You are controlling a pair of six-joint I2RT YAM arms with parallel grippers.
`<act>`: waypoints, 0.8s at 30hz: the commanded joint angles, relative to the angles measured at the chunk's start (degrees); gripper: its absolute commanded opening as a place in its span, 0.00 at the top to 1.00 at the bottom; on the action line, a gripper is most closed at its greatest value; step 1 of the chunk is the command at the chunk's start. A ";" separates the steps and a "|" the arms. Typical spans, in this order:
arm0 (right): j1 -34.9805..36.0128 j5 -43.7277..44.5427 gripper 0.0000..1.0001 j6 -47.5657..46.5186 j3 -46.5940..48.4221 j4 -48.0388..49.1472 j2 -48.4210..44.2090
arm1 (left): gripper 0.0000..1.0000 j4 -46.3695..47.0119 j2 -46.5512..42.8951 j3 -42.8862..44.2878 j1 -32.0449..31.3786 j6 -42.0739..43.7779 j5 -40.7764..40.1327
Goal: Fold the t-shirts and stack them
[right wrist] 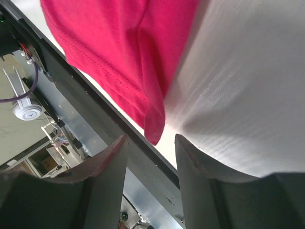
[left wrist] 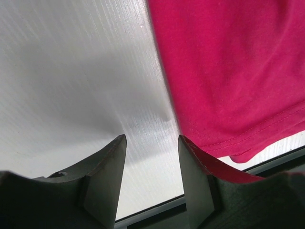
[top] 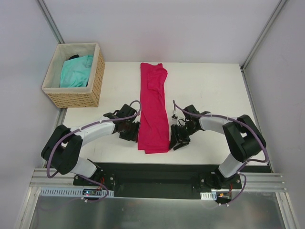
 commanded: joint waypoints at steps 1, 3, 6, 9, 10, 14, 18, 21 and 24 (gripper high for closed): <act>1.00 -1.49 0.54 -0.16 0.52 1.38 1.43 | 0.53 1.94 1.93 0.77 -0.13 -1.25 1.50; 1.44 -1.23 0.55 -0.24 1.04 1.47 2.13 | 0.53 2.90 2.55 0.77 -0.13 -1.17 1.77; 1.97 -1.14 0.57 -0.95 2.18 1.30 3.54 | 0.54 3.43 2.64 1.12 -0.04 -0.82 1.95; 2.23 -1.14 0.58 -1.12 3.23 1.47 4.94 | 0.54 3.70 2.64 1.12 0.05 -0.64 2.65; 2.32 -0.79 0.58 -1.21 3.59 1.48 5.21 | 0.54 3.87 2.64 1.12 0.14 -0.46 2.91; 2.84 -0.35 0.60 -1.12 5.87 0.95 7.40 | 0.54 3.87 2.20 0.94 0.40 -0.29 3.70; 3.29 -0.43 0.60 -2.79 7.98 0.07 8.99 | 0.55 3.96 1.15 0.59 0.75 -0.02 5.98; 3.90 0.53 0.61 -2.18 8.34 -0.02 8.99 | 0.55 4.05 0.71 0.59 1.02 0.15 8.36; 5.04 2.11 0.62 -1.74 8.16 -0.19 8.38 | 0.55 3.96 0.71 0.42 0.93 0.15 9.77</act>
